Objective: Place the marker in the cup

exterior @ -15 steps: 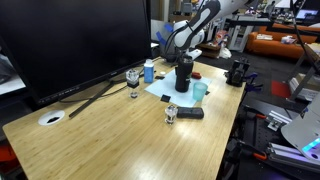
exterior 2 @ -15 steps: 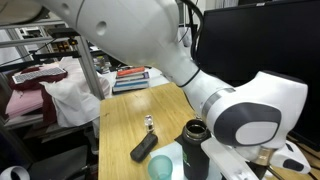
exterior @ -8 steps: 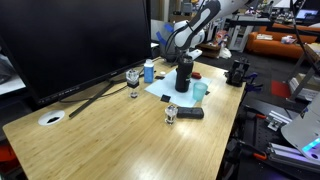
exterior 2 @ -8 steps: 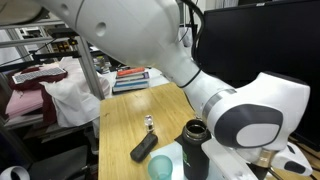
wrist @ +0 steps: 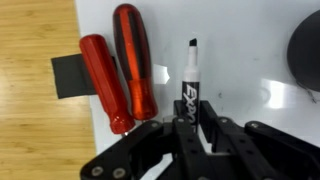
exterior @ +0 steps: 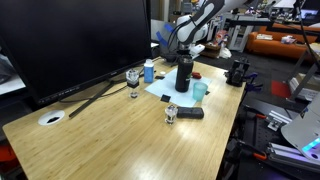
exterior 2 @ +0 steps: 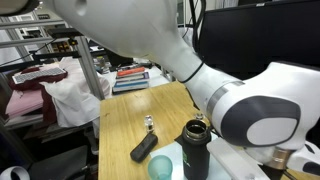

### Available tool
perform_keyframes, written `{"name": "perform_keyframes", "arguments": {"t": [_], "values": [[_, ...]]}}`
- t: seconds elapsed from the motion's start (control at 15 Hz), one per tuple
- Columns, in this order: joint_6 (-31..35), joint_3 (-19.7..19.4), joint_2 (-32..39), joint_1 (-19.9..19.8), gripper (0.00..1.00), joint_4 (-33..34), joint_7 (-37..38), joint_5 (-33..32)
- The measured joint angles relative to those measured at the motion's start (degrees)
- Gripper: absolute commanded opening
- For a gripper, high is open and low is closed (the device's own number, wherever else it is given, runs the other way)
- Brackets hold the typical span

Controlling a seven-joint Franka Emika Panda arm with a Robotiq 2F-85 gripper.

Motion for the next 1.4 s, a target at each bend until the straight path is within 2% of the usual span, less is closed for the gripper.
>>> {"name": "perform_keyframes", "arguments": {"t": [0.33,0.67,1.0,1.27,1.4], "values": [[-4.1,-1.7,-8.1,1.5,0.05,-7.4,2.7,-5.7],[-4.4,-1.3,-13.9,4.3,0.05,-17.5,7.1,-6.3],[-3.5,-3.9,-21.4,6.5,0.05,-27.1,23.3,-11.7],[-4.2,-4.0,-27.7,7.8,0.05,-34.5,31.9,-14.6],[-6.6,-3.8,-31.3,8.8,0.05,-37.7,35.2,-17.0]]}}
